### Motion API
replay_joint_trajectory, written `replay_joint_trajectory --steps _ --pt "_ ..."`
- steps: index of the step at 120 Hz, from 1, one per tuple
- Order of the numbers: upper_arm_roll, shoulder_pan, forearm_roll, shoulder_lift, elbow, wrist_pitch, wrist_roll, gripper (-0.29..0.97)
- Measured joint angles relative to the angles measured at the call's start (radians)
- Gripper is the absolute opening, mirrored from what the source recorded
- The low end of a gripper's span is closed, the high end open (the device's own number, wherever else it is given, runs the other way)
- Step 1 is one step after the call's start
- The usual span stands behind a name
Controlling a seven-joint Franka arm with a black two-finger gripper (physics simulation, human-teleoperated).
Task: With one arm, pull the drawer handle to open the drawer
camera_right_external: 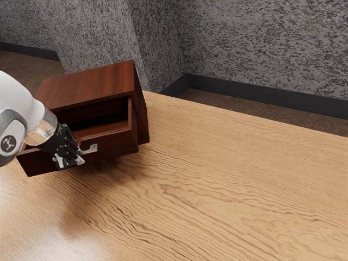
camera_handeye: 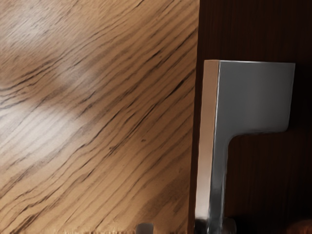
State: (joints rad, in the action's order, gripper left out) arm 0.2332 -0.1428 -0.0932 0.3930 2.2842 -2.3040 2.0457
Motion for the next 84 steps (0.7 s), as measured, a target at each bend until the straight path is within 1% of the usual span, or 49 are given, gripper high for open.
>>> replay_joint_trajectory --steps 23,47,76,84 --pt "-0.008 -0.001 0.011 0.007 0.007 0.008 -0.012 -0.09" --pt "-0.010 0.000 -0.005 0.011 0.009 0.004 -0.016 0.08" --pt "-0.068 -0.017 -0.003 0.036 0.019 0.000 -0.011 0.18" --pt "-0.080 -0.026 -0.004 0.047 0.022 0.000 -0.007 0.24"
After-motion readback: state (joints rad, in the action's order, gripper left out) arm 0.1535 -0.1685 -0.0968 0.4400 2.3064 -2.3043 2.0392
